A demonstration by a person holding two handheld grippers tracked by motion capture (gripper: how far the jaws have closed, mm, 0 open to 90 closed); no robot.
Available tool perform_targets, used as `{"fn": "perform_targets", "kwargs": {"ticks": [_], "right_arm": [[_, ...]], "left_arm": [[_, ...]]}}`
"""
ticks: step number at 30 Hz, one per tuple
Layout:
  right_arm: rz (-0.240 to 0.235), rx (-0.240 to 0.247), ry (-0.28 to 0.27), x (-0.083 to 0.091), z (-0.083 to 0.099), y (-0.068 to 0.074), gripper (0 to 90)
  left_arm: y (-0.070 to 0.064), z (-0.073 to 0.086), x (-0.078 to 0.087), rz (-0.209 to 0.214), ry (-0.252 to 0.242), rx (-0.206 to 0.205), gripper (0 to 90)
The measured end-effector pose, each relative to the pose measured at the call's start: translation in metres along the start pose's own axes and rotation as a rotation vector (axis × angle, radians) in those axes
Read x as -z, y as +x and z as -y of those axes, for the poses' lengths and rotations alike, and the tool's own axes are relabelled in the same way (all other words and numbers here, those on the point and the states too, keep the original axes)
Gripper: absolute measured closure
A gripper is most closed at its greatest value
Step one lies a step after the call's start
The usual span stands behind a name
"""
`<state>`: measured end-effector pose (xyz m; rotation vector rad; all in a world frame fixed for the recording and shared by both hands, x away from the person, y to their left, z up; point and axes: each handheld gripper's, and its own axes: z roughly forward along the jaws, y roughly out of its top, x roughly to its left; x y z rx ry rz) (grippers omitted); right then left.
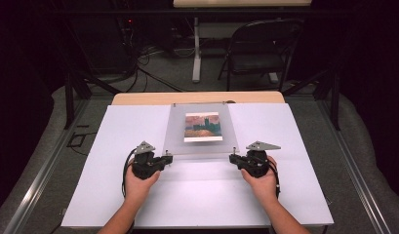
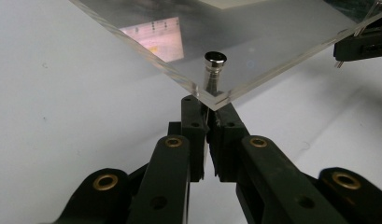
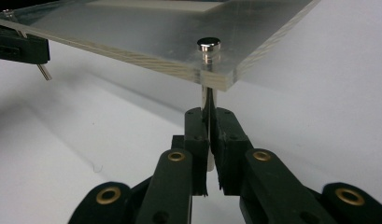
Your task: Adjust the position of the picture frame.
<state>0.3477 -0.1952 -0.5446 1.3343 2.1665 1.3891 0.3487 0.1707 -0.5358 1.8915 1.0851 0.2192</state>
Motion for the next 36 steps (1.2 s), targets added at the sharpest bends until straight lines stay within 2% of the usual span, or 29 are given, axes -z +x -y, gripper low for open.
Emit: {"fn": "perform_targets", "kwargs": {"ticks": [10, 18, 36], "right_arm": [[0.015, 0.018, 0.023, -0.007, 0.002, 0.002, 84.8], [0.035, 0.005, 0.028, -0.006, 0.005, -0.001, 84.8], [0.043, 0.032, 0.063, -0.009, 0.011, 0.002, 84.8]], "left_arm": [[0.005, 0.003, -0.004, -0.015, 0.006, 0.004, 84.6], [0.001, 0.005, -0.008, -0.007, 0.017, -0.008, 84.7], [0.0, 0.012, -0.01, -0.023, 0.053, -0.014, 84.6]]}}
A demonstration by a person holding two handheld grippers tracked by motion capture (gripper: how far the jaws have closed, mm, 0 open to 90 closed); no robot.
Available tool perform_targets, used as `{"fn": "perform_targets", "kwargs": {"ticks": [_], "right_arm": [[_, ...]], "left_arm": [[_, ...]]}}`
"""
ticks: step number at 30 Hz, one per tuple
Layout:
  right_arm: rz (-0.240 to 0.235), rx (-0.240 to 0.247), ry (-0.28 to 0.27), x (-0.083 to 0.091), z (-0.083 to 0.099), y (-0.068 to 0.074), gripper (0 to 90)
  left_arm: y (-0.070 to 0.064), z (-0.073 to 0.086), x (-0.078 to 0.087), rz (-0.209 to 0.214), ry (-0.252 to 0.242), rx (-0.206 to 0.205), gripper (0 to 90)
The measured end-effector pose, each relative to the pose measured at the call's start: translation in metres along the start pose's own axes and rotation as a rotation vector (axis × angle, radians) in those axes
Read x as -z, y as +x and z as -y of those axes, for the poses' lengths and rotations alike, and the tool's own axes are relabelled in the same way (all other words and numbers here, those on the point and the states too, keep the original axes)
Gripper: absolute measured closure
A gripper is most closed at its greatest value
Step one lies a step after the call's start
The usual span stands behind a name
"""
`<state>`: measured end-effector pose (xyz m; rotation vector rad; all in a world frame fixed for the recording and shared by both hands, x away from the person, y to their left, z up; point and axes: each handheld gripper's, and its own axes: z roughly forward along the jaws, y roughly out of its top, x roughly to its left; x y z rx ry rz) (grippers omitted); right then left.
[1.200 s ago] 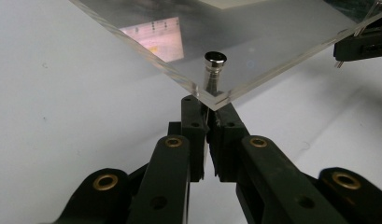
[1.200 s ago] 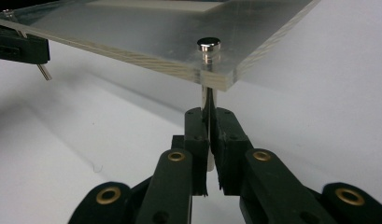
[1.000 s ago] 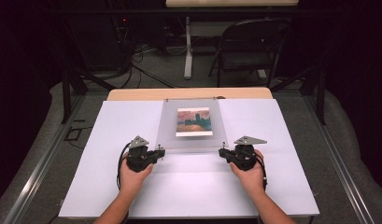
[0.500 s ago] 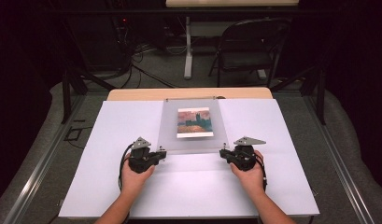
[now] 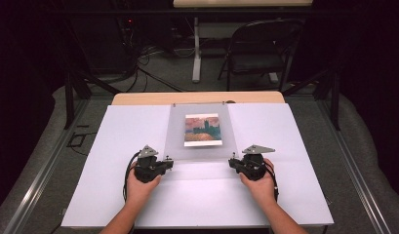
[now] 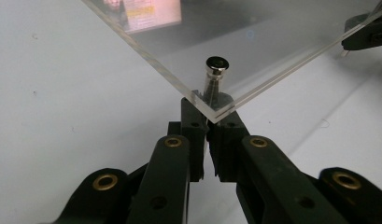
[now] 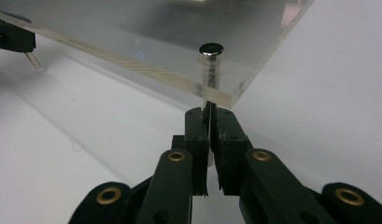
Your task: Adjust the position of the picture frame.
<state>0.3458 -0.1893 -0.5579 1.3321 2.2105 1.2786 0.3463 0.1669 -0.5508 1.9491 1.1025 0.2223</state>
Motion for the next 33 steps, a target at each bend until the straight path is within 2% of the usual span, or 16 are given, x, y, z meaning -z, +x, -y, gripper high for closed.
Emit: {"fn": "perform_targets", "kwargs": {"ticks": [13, 24, 26, 29, 33], "right_arm": [[0.004, 0.014, 0.025, -0.0033, 0.0035, 0.0, 84.8], [-0.01, -0.01, 0.02, -0.003, 0.0049, -0.0017, 82.7], [-0.021, -0.02, 0.013, -0.0025, 0.005, -0.0016, 78.6], [-0.018, -0.01, 0.006, -0.0004, 0.004, 0.0, 74.0], [-0.014, 0.0, -0.025, 0.002, 0.0032, 0.0018, 64.0]], "left_arm": [[0.0008, 0.0025, -0.0024, -0.007, 0.022, -0.011, 84.4], [0.0005, 0.004, -0.003, -0.008, 0.007, 0.0, 83.6], [-0.0002, 0.0042, -0.0024, -0.012, -0.007, 0.005, 80.7], [-0.0001, 0.0042, -0.0018, -0.013, -0.014, 0.005, 75.7], [0.0003, 0.0054, -0.0013, -0.012, -0.041, 0.025, 64.5]]}}
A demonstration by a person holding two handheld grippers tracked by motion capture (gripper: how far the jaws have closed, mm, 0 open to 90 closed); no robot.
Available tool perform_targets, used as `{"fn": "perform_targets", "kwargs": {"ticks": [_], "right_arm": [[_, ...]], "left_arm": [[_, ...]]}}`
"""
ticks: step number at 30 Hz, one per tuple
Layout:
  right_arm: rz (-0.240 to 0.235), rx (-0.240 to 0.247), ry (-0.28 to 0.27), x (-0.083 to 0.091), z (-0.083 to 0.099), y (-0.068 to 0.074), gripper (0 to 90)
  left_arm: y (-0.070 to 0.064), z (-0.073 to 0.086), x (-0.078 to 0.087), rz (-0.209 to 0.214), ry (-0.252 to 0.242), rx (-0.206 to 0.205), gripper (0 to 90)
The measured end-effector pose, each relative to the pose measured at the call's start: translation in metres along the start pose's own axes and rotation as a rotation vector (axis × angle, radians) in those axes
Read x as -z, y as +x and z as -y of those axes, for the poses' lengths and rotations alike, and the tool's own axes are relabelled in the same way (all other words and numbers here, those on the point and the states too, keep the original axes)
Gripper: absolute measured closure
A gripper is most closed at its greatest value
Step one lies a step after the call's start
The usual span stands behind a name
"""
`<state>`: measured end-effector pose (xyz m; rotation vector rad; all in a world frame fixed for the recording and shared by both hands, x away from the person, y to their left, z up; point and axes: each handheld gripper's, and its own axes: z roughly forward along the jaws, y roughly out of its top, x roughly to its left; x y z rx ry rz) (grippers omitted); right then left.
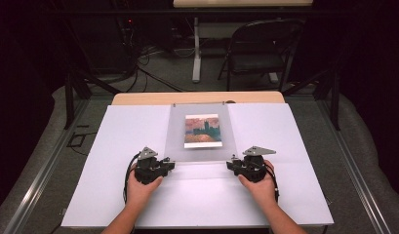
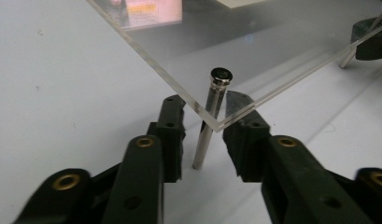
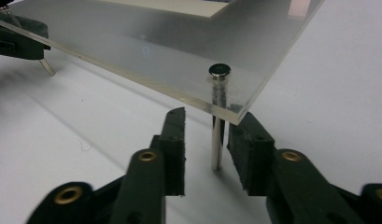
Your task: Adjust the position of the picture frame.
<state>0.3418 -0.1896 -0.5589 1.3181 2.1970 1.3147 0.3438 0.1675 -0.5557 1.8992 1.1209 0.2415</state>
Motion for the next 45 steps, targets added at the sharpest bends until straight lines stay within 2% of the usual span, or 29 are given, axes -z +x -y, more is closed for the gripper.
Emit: {"fn": "perform_targets", "kwargs": {"ticks": [3, 6, 8, 9, 15, 18, 27, 35, 40, 45], "right_arm": [[0.003, -0.007, -0.004, 0.0, 0.0, 0.001, 56.7], [0.018, 0.015, -0.003, 0.0, 0.0, 0.001, 48.6], [0.02, 0.021, 0.003, 0.001, 0.0, 0.001, 47.8], [0.019, 0.024, 0.002, 0.003, 0.001, 0.003, 44.3], [0.042, 0.046, 0.004, 0.013, 0.003, 0.004, 41.6], [0.042, 0.053, -0.004, 0.017, 0.003, 0.003, 41.6], [0.034, 0.061, -0.004, 0.04, 0.01, 0.005, 40.8], [0.027, 0.053, -0.025, 0.056, 0.011, 0.005, 41.3], [0.041, 0.066, -0.036, 0.058, 0.009, 0.005, 41.2], [0.034, 0.08, -0.018, 0.06, 0.01, 0.007, 40.3]], "left_arm": [[-0.001, 0.0, 0.001, -0.001, -0.017, 0.001, 57.2], [-0.001, 0.001, 0.002, -0.01, -0.018, 0.0, 49.3], [-0.001, 0.003, 0.003, -0.023, -0.023, -0.002, 46.8], [-0.001, 0.004, 0.004, -0.029, -0.018, -0.009, 45.0], [-0.002, 0.009, 0.012, -0.031, -0.024, -0.018, 39.6], [-0.003, 0.01, 0.015, -0.038, -0.025, -0.03, 39.2], [-0.006, 0.014, 0.031, -0.018, -0.04, -0.052, 39.0], [-0.002, 0.017, 0.043, 0.007, -0.058, -0.033, 38.8], [-0.002, 0.015, 0.048, 0.001, -0.073, -0.051, 38.7], [-0.002, 0.015, 0.055, 0.011, -0.072, -0.019, 38.3]]}}
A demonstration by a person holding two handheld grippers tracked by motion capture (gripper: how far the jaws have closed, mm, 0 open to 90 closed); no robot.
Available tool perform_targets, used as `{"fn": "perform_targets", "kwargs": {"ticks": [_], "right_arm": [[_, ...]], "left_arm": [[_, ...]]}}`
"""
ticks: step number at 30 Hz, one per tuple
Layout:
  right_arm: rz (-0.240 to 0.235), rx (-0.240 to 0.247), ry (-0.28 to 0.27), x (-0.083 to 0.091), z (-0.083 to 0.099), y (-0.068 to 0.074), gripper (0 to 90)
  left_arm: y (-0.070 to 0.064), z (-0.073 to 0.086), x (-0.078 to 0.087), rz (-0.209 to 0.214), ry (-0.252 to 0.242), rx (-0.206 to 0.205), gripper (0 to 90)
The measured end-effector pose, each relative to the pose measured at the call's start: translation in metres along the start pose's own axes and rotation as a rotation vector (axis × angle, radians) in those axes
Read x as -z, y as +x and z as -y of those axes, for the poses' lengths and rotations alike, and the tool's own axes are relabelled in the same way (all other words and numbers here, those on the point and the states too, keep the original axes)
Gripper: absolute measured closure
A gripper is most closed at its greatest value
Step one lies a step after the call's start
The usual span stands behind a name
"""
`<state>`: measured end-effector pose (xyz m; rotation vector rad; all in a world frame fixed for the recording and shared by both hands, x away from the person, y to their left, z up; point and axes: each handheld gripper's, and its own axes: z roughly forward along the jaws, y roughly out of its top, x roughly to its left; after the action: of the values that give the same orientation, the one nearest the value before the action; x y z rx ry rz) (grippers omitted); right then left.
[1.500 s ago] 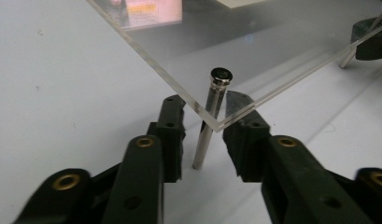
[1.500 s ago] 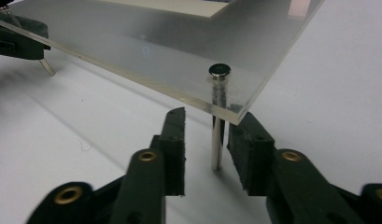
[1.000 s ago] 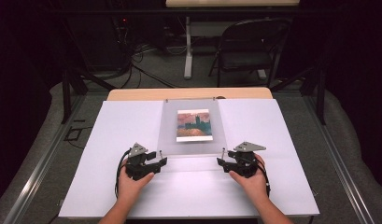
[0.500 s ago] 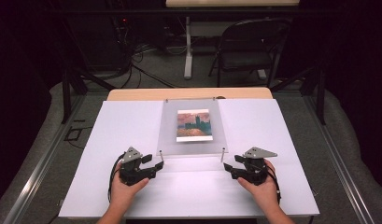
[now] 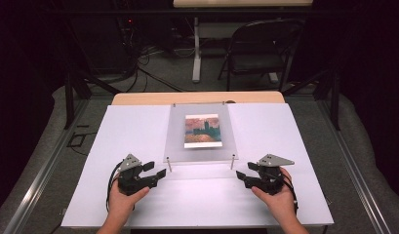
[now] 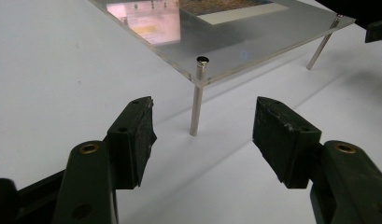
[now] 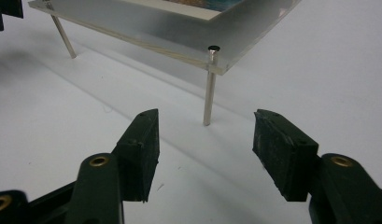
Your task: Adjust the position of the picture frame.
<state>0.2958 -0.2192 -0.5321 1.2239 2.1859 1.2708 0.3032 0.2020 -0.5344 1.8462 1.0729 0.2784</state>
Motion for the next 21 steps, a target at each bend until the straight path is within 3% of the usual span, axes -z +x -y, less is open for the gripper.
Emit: {"fn": "perform_targets", "kwargs": {"ticks": [4, 6, 11, 14, 18, 21], "right_arm": [[0.012, -0.004, -0.004, 0.005, 0.004, 0.0, 38.4], [0.018, -0.023, -0.011, 0.012, 0.006, -0.004, 37.7], [0.019, -0.053, -0.016, 0.02, 0.004, -0.011, 38.6], [0.015, -0.048, -0.012, 0.022, -0.001, -0.015, 40.2], [0.022, -0.055, 0.001, 0.02, -0.009, -0.021, 39.2], [0.03, -0.065, 0.009, 0.016, -0.014, -0.026, 41.0]], "left_arm": [[-0.001, 0.0, 0.006, -0.003, -0.001, -0.001, 37.1], [0.0, -0.002, 0.014, -0.023, -0.026, -0.011, 36.4], [0.007, -0.006, 0.025, -0.033, -0.074, 0.01, 35.8], [0.012, -0.01, 0.027, -0.035, -0.065, 0.035, 35.4], [0.017, -0.016, 0.023, -0.07, -0.053, 0.016, 35.4], [0.022, -0.02, 0.02, -0.077, -0.039, 0.041, 35.3]]}}
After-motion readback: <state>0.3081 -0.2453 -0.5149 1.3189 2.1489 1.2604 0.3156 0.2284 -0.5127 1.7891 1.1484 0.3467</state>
